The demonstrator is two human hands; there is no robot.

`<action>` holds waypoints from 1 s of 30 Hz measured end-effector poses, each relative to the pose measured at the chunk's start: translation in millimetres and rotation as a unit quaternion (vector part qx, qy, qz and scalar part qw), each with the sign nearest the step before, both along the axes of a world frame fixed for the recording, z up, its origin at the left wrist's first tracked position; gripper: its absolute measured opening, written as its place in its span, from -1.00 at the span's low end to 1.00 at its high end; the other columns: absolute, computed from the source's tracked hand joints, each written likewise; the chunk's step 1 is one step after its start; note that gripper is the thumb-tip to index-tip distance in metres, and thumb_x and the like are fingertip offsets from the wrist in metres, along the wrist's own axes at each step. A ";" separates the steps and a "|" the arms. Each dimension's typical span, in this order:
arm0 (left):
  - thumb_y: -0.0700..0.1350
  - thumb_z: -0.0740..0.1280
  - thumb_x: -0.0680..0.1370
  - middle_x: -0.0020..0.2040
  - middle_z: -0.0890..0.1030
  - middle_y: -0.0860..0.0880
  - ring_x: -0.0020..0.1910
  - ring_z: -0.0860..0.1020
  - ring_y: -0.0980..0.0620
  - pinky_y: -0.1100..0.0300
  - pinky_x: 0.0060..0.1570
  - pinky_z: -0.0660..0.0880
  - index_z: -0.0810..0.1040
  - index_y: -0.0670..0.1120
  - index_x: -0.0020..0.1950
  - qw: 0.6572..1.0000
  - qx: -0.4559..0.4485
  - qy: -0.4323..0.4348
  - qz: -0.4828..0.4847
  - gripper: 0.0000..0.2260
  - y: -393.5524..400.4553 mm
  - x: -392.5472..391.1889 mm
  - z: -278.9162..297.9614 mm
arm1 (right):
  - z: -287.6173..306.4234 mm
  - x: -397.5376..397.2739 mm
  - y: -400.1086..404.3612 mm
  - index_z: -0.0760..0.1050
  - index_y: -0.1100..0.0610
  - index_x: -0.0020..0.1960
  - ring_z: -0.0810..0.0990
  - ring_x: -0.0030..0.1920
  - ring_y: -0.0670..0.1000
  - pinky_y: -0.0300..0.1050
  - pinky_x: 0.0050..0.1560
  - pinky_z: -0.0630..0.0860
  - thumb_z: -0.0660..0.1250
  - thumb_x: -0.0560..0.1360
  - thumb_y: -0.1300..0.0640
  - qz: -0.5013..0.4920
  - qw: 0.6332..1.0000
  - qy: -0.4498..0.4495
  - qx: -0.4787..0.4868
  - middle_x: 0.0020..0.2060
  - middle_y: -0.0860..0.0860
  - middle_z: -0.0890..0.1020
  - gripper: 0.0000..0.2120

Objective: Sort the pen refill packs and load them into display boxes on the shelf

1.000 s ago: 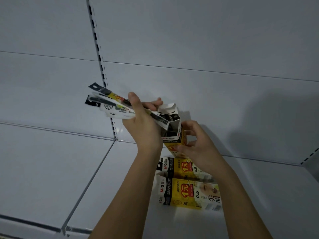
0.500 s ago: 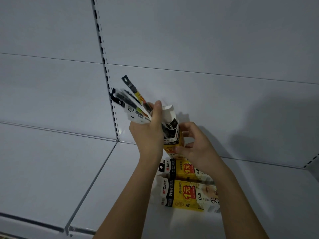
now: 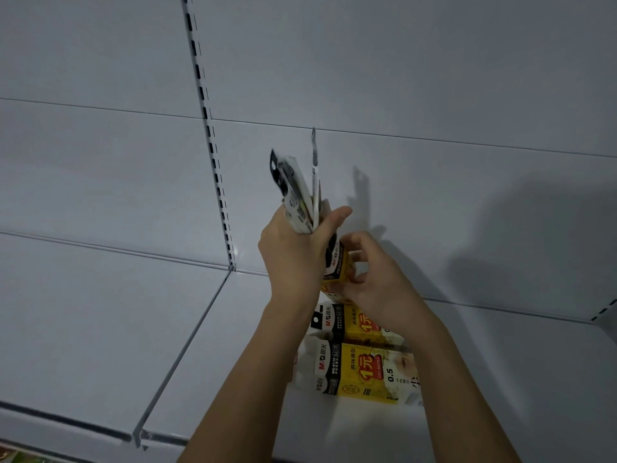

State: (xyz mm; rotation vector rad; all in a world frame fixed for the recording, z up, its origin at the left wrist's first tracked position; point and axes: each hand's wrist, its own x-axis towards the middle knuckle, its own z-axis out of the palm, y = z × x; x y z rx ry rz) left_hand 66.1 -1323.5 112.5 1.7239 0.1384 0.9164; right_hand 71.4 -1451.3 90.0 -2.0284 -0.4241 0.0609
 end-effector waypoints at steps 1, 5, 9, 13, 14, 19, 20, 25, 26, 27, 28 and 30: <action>0.17 0.51 0.37 -0.25 0.64 0.10 -0.24 0.64 0.12 -0.01 -0.24 0.61 0.54 0.09 -0.21 1.000 0.009 0.016 0.001 -0.77 1.7 -0.2 1.0 | 0.1 -0.3 1.1 0.36 -0.19 0.17 0.56 0.02 -0.16 -0.07 0.06 0.59 0.52 0.42 0.12 0.002 1.000 0.001 0.001 0.02 -0.31 0.47 -0.52; 0.10 0.45 0.49 -0.30 0.64 -0.03 -0.29 0.64 0.00 -0.11 -0.25 0.60 0.56 -0.11 -0.19 0.993 0.006 0.058 -0.101 -0.72 16.0 -2.3 0.4 | 1.1 0.4 3.1 0.37 -0.23 0.10 0.48 0.09 -0.29 -0.19 0.05 0.52 0.52 0.41 0.18 0.000 1.000 -0.013 -0.001 0.02 -0.32 0.47 -0.52; -0.18 0.42 0.54 -0.11 0.64 -0.10 -0.04 0.64 -0.10 0.01 -0.09 0.63 0.55 -0.20 -0.05 0.952 -0.004 0.088 -0.293 -0.90 40.2 -11.4 6.9 | 1.9 2.8 0.7 0.37 -0.22 0.11 0.52 0.06 -0.26 -0.16 0.03 0.54 0.53 0.40 0.22 -0.001 1.000 -0.007 -0.007 0.04 -0.30 0.48 -0.50; -0.35 0.44 0.47 0.13 0.60 -0.20 0.15 0.59 -0.16 -0.07 0.06 0.60 0.53 -0.28 0.05 0.891 -0.007 0.124 -0.436 -0.82 62.1 -18.9 8.1 | 2.8 4.1 -4.9 0.39 -0.22 0.10 0.57 0.07 -0.15 -0.12 -0.01 0.57 0.55 0.38 0.22 -0.004 1.000 0.001 0.000 0.04 -0.27 0.49 -0.48; -0.38 0.43 0.46 0.14 0.60 -0.22 0.14 0.60 -0.17 -0.07 0.06 0.61 0.54 -0.29 0.05 0.886 -0.002 0.122 -0.447 -0.81 65.6 -19.9 7.7 | 3.0 4.3 -6.0 0.39 -0.23 0.09 0.57 0.06 -0.13 -0.07 0.02 0.58 0.56 0.37 0.22 -0.004 1.000 0.003 -0.002 0.04 -0.28 0.50 -0.48; -0.33 0.45 0.46 0.07 0.67 -0.12 0.08 0.65 -0.09 -0.01 0.00 0.62 0.60 -0.26 0.06 0.917 0.032 0.081 -0.390 -0.81 69.3 -15.9 6.1 | 4.6 3.8 -6.7 0.37 -0.27 0.08 0.58 0.09 -0.09 0.05 0.12 0.57 0.56 0.37 0.19 -0.008 1.000 0.005 -0.011 0.03 -0.31 0.49 -0.47; -0.30 0.46 0.47 0.03 0.69 -0.09 0.03 0.66 -0.06 -0.01 -0.02 0.63 0.62 -0.23 0.06 0.931 0.045 0.073 -0.354 -0.82 66.9 -14.3 4.7 | 4.4 4.6 -6.3 0.39 -0.24 0.12 0.55 0.11 -0.13 0.04 0.13 0.56 0.56 0.37 0.19 -0.009 1.000 0.003 -0.012 0.04 -0.31 0.50 -0.47; -0.25 0.52 0.42 -0.06 0.71 0.00 -0.07 0.68 0.08 0.05 -0.09 0.64 0.66 -0.13 0.06 0.958 0.064 0.089 -0.265 -0.77 55.8 -7.3 -2.5 | 4.2 6.4 -5.4 0.41 -0.18 0.18 0.58 0.10 -0.08 0.03 0.06 0.61 0.56 0.36 0.21 -0.007 1.000 0.009 -0.016 0.06 -0.27 0.50 -0.45; -0.28 0.52 0.41 -0.06 0.71 0.00 -0.06 0.68 0.07 0.09 -0.10 0.63 0.65 -0.14 0.05 0.950 0.075 0.097 -0.288 -0.76 55.6 -6.3 -1.9 | 4.6 6.6 -6.4 0.40 -0.18 0.18 0.59 0.10 -0.06 -0.01 0.02 0.62 0.57 0.36 0.21 -0.006 1.000 0.011 -0.014 0.06 -0.27 0.50 -0.45; -0.32 0.52 0.40 -0.06 0.71 -0.02 -0.05 0.68 0.06 0.13 -0.10 0.62 0.64 -0.16 0.05 0.941 0.077 0.105 -0.311 -0.75 56.0 -5.9 -0.5 | 4.8 7.1 -7.6 0.40 -0.18 0.18 0.59 0.10 -0.05 -0.06 -0.03 0.63 0.57 0.36 0.21 -0.007 1.000 0.013 -0.014 0.06 -0.27 0.51 -0.45; -0.35 0.51 0.39 -0.04 0.70 -0.04 -0.03 0.68 0.04 0.14 -0.09 0.61 0.62 -0.18 0.06 0.935 0.070 0.109 -0.331 -0.72 57.0 -5.9 1.4 | 5.6 7.4 -8.5 0.40 -0.18 0.18 0.59 0.10 -0.04 -0.09 -0.07 0.63 0.57 0.36 0.21 -0.008 1.000 0.015 -0.014 0.07 -0.26 0.51 -0.45; -0.38 0.50 0.39 0.03 0.67 -0.12 0.04 0.66 0.00 0.11 -0.07 0.62 0.54 -0.22 0.12 0.919 0.039 0.118 -0.375 -0.66 58.2 -7.5 5.7 | 6.5 8.8 -9.4 0.40 -0.18 0.17 0.59 0.09 -0.06 -0.15 -0.14 0.62 0.57 0.36 0.20 -0.013 1.000 0.016 -0.015 0.07 -0.25 0.51 -0.45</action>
